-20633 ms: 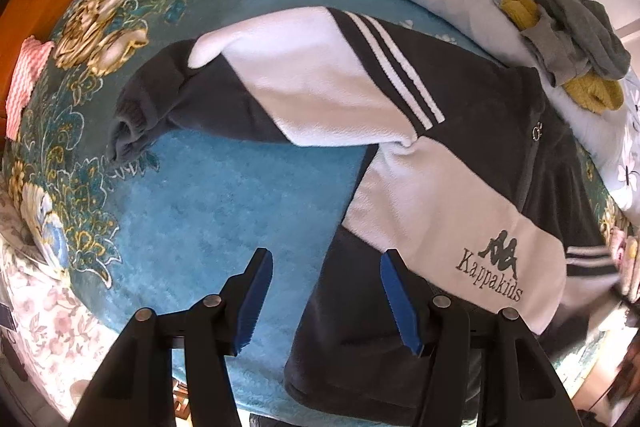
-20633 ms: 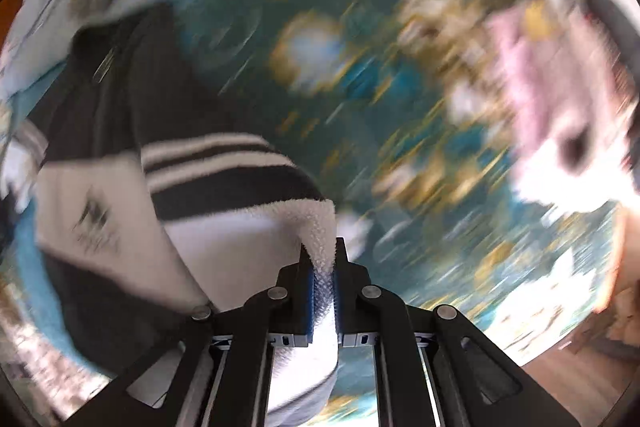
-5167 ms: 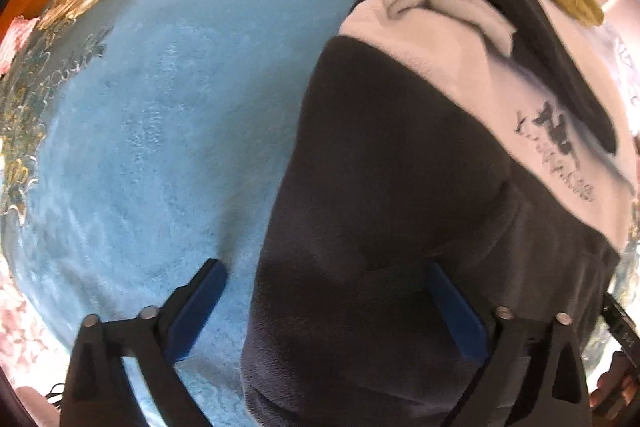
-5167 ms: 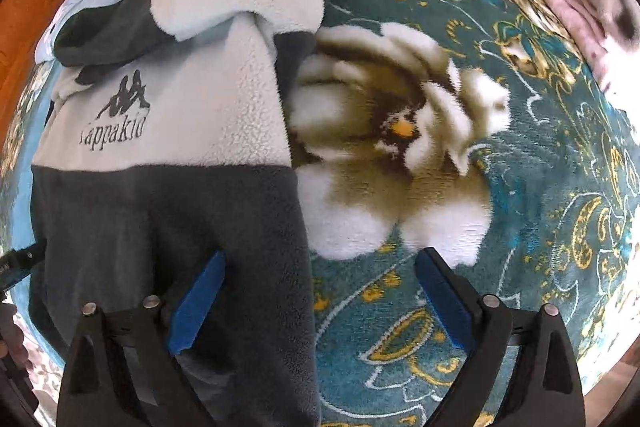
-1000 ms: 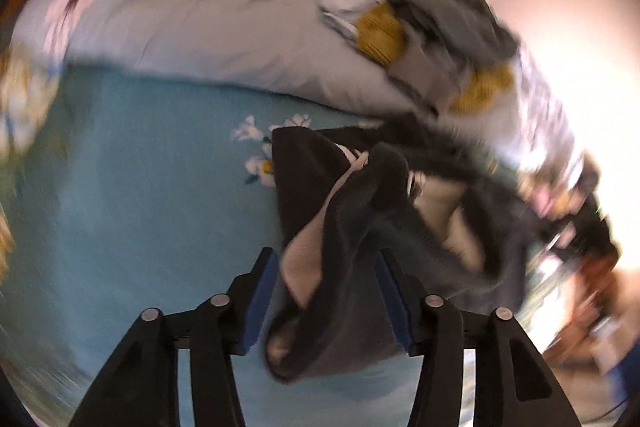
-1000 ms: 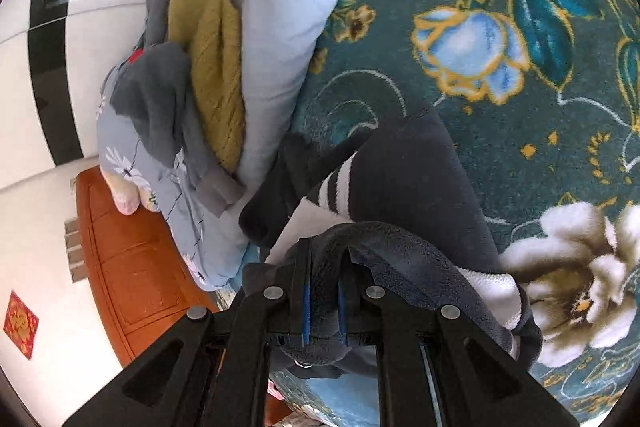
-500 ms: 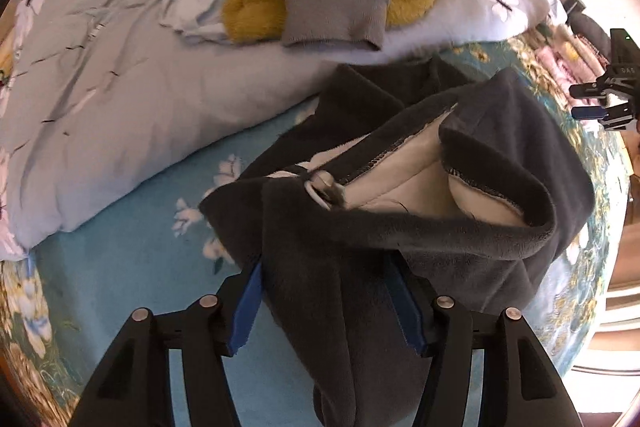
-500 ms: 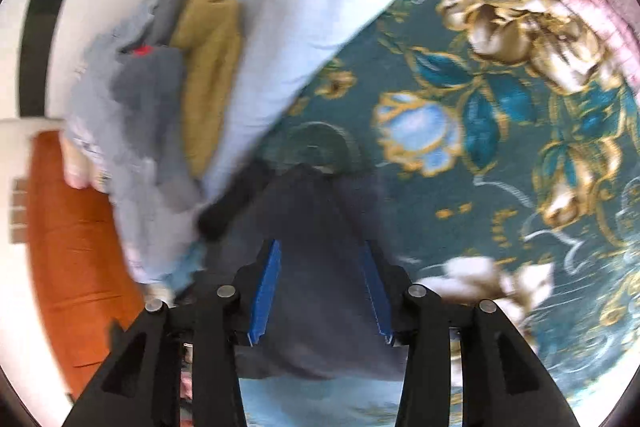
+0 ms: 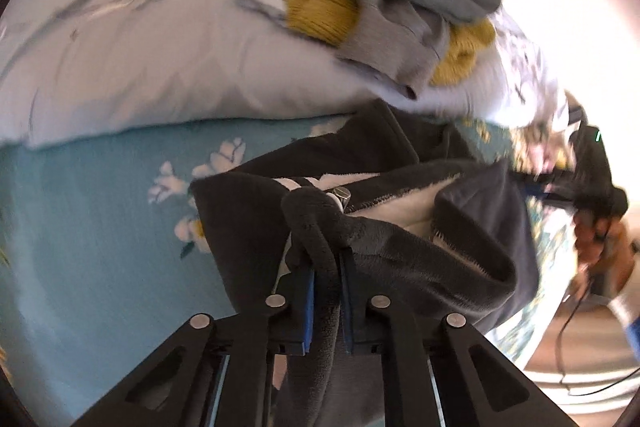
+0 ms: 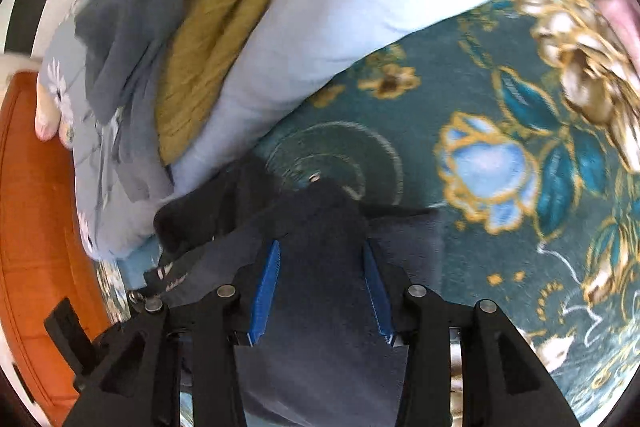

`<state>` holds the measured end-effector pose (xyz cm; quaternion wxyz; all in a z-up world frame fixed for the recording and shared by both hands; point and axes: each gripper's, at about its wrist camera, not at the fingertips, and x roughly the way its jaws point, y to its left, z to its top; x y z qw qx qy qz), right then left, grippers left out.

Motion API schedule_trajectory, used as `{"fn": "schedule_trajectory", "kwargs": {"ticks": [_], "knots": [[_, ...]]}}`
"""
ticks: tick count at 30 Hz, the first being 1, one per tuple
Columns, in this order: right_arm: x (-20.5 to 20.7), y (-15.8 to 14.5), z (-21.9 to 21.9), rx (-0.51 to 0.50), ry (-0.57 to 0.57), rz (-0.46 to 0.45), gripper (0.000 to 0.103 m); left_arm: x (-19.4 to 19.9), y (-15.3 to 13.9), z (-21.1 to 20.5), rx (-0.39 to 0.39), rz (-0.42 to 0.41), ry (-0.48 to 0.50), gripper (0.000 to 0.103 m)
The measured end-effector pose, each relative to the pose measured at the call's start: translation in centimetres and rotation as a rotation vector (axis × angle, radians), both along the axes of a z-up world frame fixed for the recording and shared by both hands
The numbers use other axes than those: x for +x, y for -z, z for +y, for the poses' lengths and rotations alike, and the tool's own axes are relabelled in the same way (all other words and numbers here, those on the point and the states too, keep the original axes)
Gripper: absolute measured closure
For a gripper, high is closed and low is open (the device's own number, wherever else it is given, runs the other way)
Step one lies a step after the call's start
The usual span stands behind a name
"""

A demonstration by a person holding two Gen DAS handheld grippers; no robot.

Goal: Fold clothes

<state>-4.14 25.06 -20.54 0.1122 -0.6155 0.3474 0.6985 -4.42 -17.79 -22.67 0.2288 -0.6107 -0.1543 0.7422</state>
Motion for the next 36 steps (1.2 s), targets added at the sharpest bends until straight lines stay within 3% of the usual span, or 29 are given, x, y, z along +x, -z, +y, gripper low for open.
{"fn": "schedule_trajectory", "kwargs": {"ticks": [1,3,4,5,9,12,15,17,21,22,23,25,29,33,36], "knots": [[-0.2,0.1,-0.4,0.011,-0.032,-0.009,0.060,0.1,0.0,-0.4,0.012,-0.002,-0.024,0.092],[-0.3,0.0,-0.8,0.026,-0.071,-0.009,0.074,0.4,-0.1,-1.3,0.035,-0.002,-0.074,0.092],[-0.3,-0.2,-0.8,0.046,-0.085,-0.009,0.088,0.5,-0.1,-1.8,0.048,-0.002,-0.102,0.093],[-0.2,-0.4,-0.8,0.062,-0.090,-0.007,0.091,0.5,-0.3,-2.2,0.055,0.002,-0.121,0.093],[0.4,-1.5,-0.4,0.089,-0.074,0.022,0.093,0.8,-2.3,-4.7,0.105,0.060,-0.244,0.097],[0.9,-4.0,0.3,0.103,-0.007,0.110,0.094,0.7,-3.2,-7.2,0.127,0.095,-0.343,0.099],[0.8,-5.2,1.1,0.107,0.036,0.162,0.094,-0.8,-0.8,-9.6,0.086,0.026,-0.424,0.103],[0.0,-3.5,1.3,0.106,0.026,0.100,0.094,-1.5,0.1,-10.2,0.055,-0.007,-0.444,0.103],[-0.5,-1.1,1.1,0.091,0.022,0.033,0.094,-1.6,-1.5,-8.2,0.027,0.029,-0.278,0.099],[-0.5,-1.0,1.1,0.091,0.021,0.029,0.094,-1.4,-1.9,-7.4,0.027,0.036,-0.233,0.084],[-0.5,-0.9,1.2,0.090,0.020,0.027,0.094,-1.2,-2.1,-6.7,0.017,0.044,-0.194,0.056],[-0.4,-0.9,1.2,0.089,0.019,0.022,0.094,-0.6,-2.6,-5.1,-0.005,0.060,-0.119,0.037],[-0.4,-0.7,1.1,0.087,0.014,0.013,0.094,-0.3,-1.5,-1.6,-0.098,0.061,0.035,0.037],[-0.7,-0.5,0.5,0.095,-0.004,0.001,0.094,-0.1,0.5,0.1,-0.116,0.016,0.099,0.037],[-0.8,-0.3,0.1,0.102,-0.011,-0.006,0.093,0.0,1.2,1.0,-0.145,0.007,0.132,0.044]]}}
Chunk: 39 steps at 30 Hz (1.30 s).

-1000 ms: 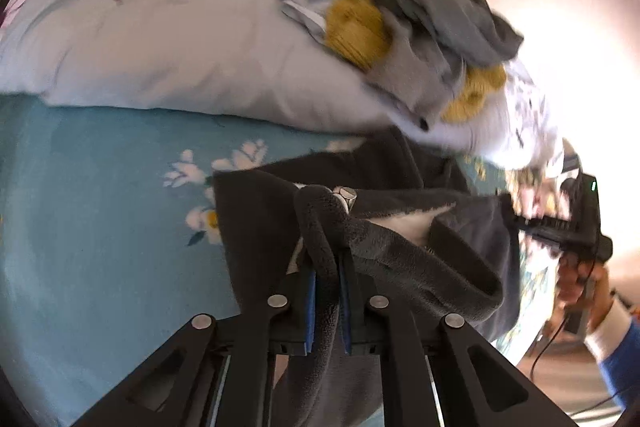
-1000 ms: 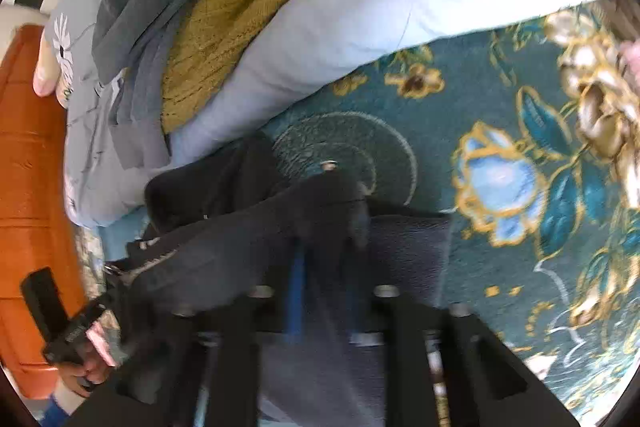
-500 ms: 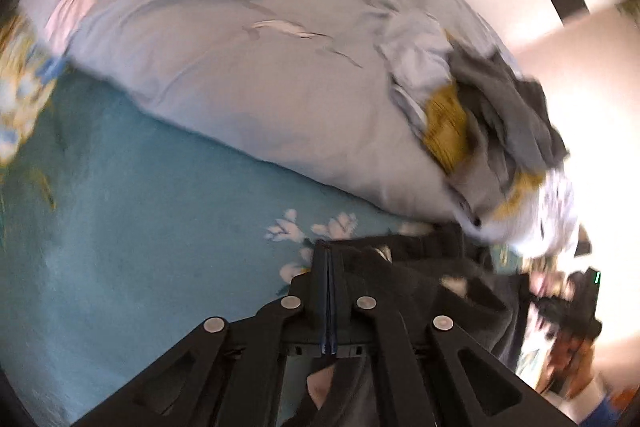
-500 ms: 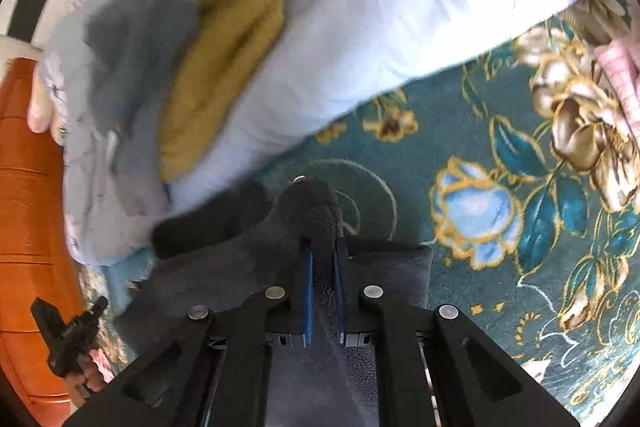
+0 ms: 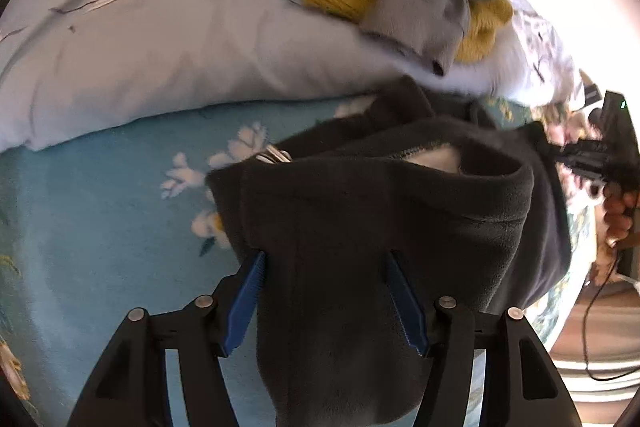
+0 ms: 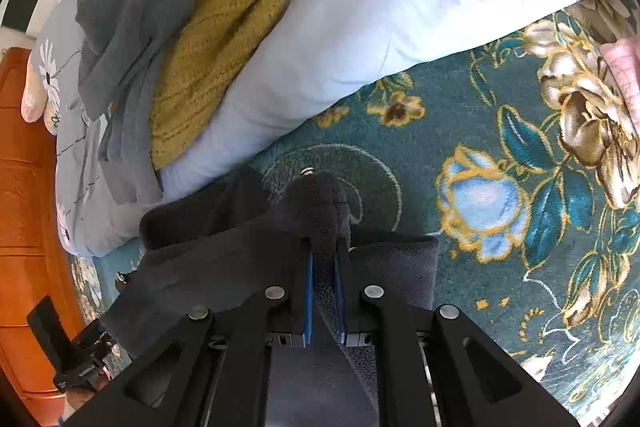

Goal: Fold clothes
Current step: 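Lower the folded hem onto the sweatshirt with both grippers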

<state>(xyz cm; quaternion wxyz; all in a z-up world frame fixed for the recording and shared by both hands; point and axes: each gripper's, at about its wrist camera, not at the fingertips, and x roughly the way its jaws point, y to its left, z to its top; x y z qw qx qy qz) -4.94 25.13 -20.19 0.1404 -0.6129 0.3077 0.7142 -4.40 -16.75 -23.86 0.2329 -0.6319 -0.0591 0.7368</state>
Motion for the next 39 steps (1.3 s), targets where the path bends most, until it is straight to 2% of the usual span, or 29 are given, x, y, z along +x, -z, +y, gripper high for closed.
{"fn": "schedule_trajectory", "kwargs": {"ticks": [2,4,6,7,9,13,16,18,20,24,26,27,29,31,34,36,39], "knots": [[0.1,0.1,-0.1,-0.001,0.004,-0.002,0.093,0.0,0.3,0.2,0.003,-0.008,0.005,0.067],[0.1,0.2,-0.2,-0.001,0.006,-0.005,0.093,0.0,0.0,-0.2,0.031,-0.007,-0.017,0.074],[0.1,0.2,-0.3,0.001,0.008,-0.008,0.093,0.1,-0.4,-1.7,0.107,-0.019,-0.099,0.081],[0.1,0.2,-0.3,0.002,0.007,-0.007,0.093,0.2,-0.6,-2.6,0.146,-0.025,-0.141,0.091],[0.1,0.1,-0.4,0.004,0.003,-0.005,0.093,0.2,-1.1,-4.9,0.214,-0.030,-0.241,0.092],[0.5,-0.1,-0.2,0.010,0.010,0.004,0.093,0.3,-1.9,-9.6,0.198,0.005,-0.393,0.093],[0.9,-0.3,0.2,0.007,0.027,0.020,0.094,-0.2,-2.7,-10.3,0.199,0.034,-0.391,0.094],[0.6,-1.0,0.1,0.010,0.033,0.055,0.094,-0.8,-4.2,-9.9,0.220,0.084,-0.367,0.094],[0.2,-2.1,-0.1,0.028,0.029,0.098,0.094,-1.6,-5.8,-9.7,0.252,0.136,-0.359,0.094],[-1.6,-5.6,0.1,0.067,0.002,0.205,0.095,-2.8,-7.2,-10.0,0.230,0.199,-0.359,0.093],[-2.6,-7.0,0.7,0.092,0.003,0.239,0.095,-3.5,-5.2,-9.9,0.184,0.163,-0.359,0.093],[-3.0,-7.1,1.0,0.103,0.008,0.245,0.095,-3.9,-3.4,-9.9,0.160,0.119,-0.364,0.093],[-3.6,-5.0,1.9,0.108,0.019,0.183,0.095,-4.5,0.7,-9.7,0.125,0.004,-0.391,0.093],[-3.7,-2.2,2.1,0.097,0.019,0.088,0.095,-5.0,2.6,-9.1,0.095,-0.021,-0.384,0.093],[-3.6,0.3,2.0,0.126,-0.005,0.006,0.095,-6.2,2.0,-8.6,0.120,0.012,-0.367,0.093],[-3.7,0.3,2.5,0.131,0.007,0.010,0.095,-7.1,1.3,-8.1,0.124,0.032,-0.341,0.093],[-3.8,-0.1,3.6,0.141,0.031,0.020,0.095,-7.5,2.1,-7.2,0.061,0.013,-0.300,0.093]]}}
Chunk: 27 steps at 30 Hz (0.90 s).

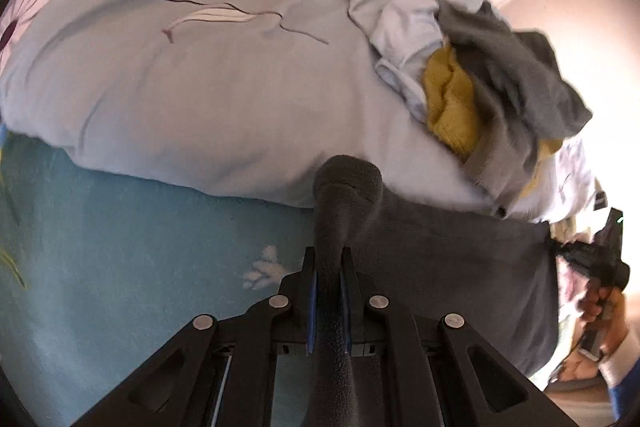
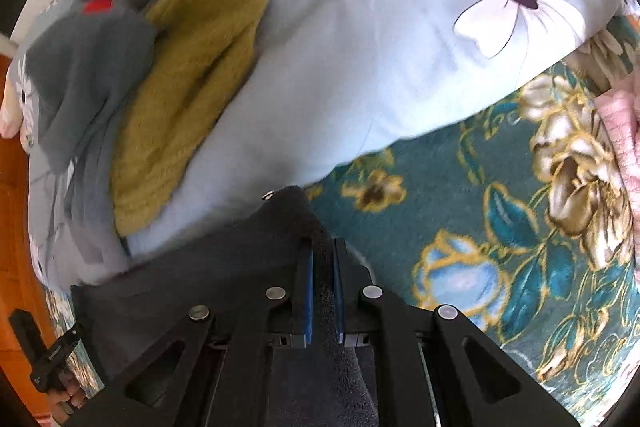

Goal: Fold clothes
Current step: 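Lower the folded hem onto the sweatshirt with both grippers, then open both grippers and release the folded hem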

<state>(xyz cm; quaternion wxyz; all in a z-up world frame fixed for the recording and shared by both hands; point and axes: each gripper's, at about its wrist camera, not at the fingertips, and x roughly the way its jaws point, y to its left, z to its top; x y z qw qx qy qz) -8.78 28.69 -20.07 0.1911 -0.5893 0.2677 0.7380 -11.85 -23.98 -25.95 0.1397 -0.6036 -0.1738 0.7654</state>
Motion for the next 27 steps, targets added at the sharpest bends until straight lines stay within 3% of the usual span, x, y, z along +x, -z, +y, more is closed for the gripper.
{"fn": "schedule_trajectory", "kwargs": {"ticks": [4,7,9,10,11,13,17,24,27], "knots": [[0.2,1.2,-0.5,0.029,-0.007,-0.069,0.095,0.6,2.9,-0.7,0.001,-0.110,-0.044,0.089],[0.4,2.5,-1.0,0.022,-0.002,-0.144,0.095,1.0,1.5,-0.9,0.023,-0.087,-0.076,0.088],[0.1,2.6,-1.4,0.024,-0.022,-0.174,0.095,1.4,0.3,-0.8,0.011,-0.078,-0.073,0.083],[0.0,2.1,-1.5,0.030,-0.027,-0.178,0.094,1.9,-0.6,-0.9,-0.010,-0.074,-0.074,0.074],[-0.1,1.6,-1.6,0.037,-0.031,-0.181,0.094,2.6,-1.5,-1.0,-0.007,-0.070,-0.084,0.065],[-0.3,0.6,-1.8,0.050,-0.040,-0.188,0.092,4.1,-3.1,-1.4,0.008,-0.060,-0.106,0.057],[0.7,-3.4,-1.8,0.093,-0.039,-0.178,0.072,8.1,-6.5,-2.1,0.045,-0.045,-0.162,0.043],[6.0,-10.5,-3.4,0.105,0.022,-0.142,0.070,16.1,-10.6,-2.2,0.130,-0.051,-0.256,0.036],[9.4,-11.9,-4.5,0.092,0.062,-0.124,0.070,18.8,-12.3,-1.6,0.139,-0.044,-0.261,0.032]]}}
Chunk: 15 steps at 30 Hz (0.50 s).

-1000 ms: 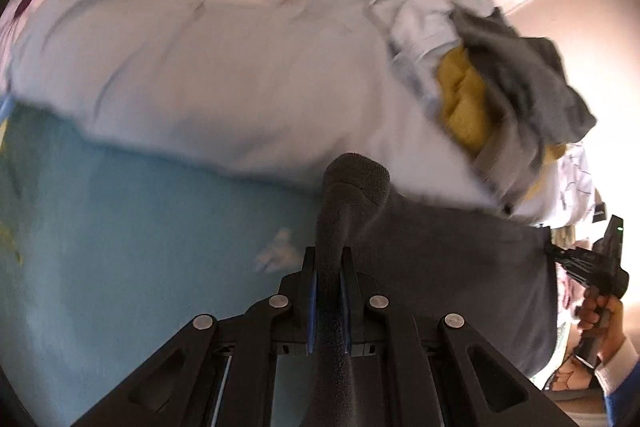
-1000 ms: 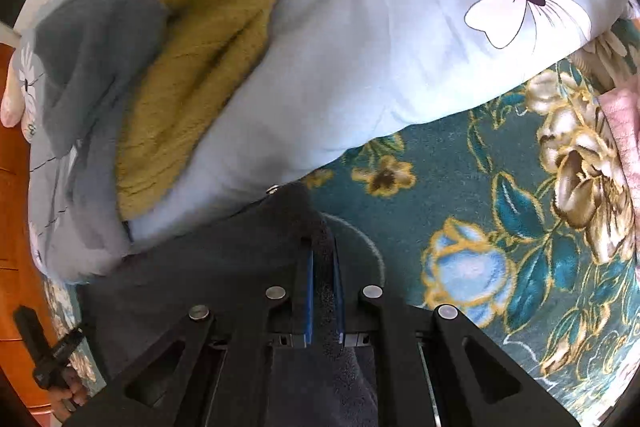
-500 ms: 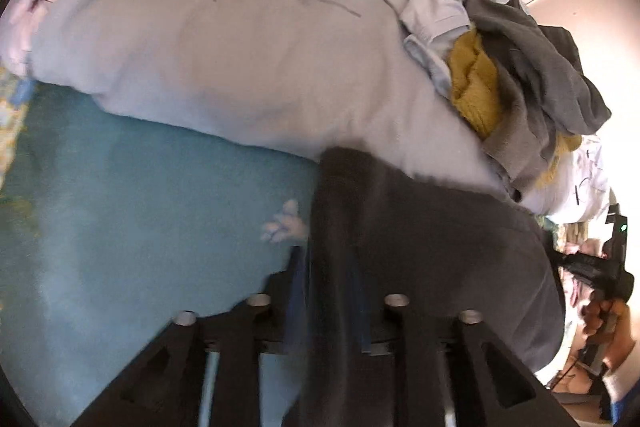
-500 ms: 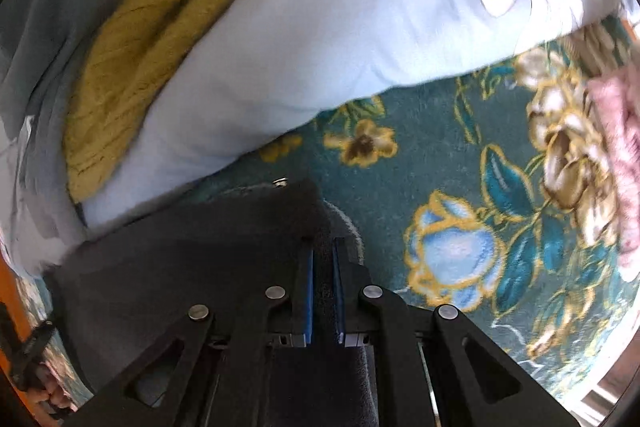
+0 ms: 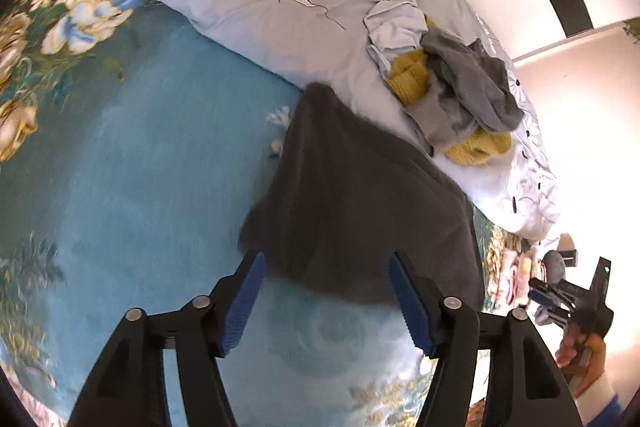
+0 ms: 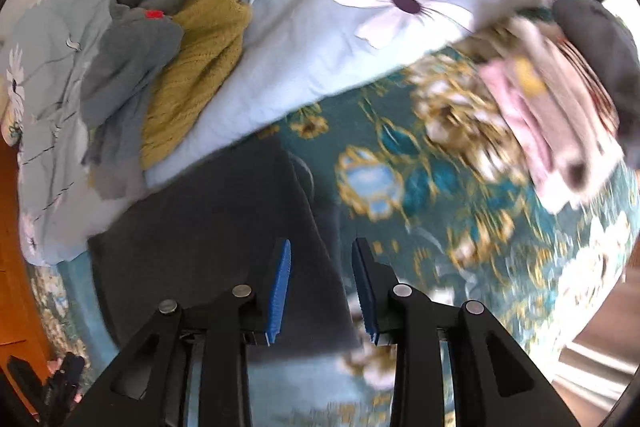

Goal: Fold clothes
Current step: 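Open both grippers and release the folded hem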

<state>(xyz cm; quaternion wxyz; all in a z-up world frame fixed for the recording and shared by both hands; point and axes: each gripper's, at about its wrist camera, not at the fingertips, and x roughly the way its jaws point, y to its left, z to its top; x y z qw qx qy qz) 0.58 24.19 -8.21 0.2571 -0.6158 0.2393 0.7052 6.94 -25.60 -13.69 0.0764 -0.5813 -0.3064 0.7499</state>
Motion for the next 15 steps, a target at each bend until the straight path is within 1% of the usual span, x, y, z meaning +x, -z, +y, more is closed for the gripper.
{"fn": "schedule_trajectory", "kwargs": {"ticks": [3,5,6,8,9,10,11,13,15], "knots": [[3.4,-1.4,-2.0,-0.037,0.013,0.018,0.070,1.5,-1.4,0.7,-0.018,0.008,0.005,0.028],[5.0,-1.6,-3.6,-0.066,0.003,0.019,0.070,2.3,-2.3,1.3,-0.017,0.023,0.000,0.021],[5.5,-1.5,-4.3,-0.082,-0.003,0.018,0.070,2.6,-2.8,1.6,-0.016,0.031,-0.003,0.020],[6.0,-1.6,-5.8,-0.112,-0.036,0.026,0.070,3.3,-3.6,2.2,-0.012,0.053,-0.018,0.011],[6.2,-1.6,-6.6,-0.127,-0.053,0.030,0.070,3.7,-3.9,2.4,-0.010,0.064,-0.040,0.007],[6.5,-1.6,-7.4,-0.142,-0.070,0.035,0.068,4.2,-4.3,2.6,-0.009,0.075,-0.065,0.000],[6.5,-1.7,-8.0,-0.153,-0.096,0.044,0.063,4.7,-4.6,2.7,-0.002,0.087,-0.099,0.000],[6.4,-2.4,-9.2,-0.169,-0.162,0.071,0.058,5.8,-5.2,2.7,0.015,0.104,-0.177,0.000],[6.8,-3.4,-9.8,-0.169,-0.222,0.107,0.055,6.9,-5.7,3.0,0.014,0.112,-0.239,0.000]]}}
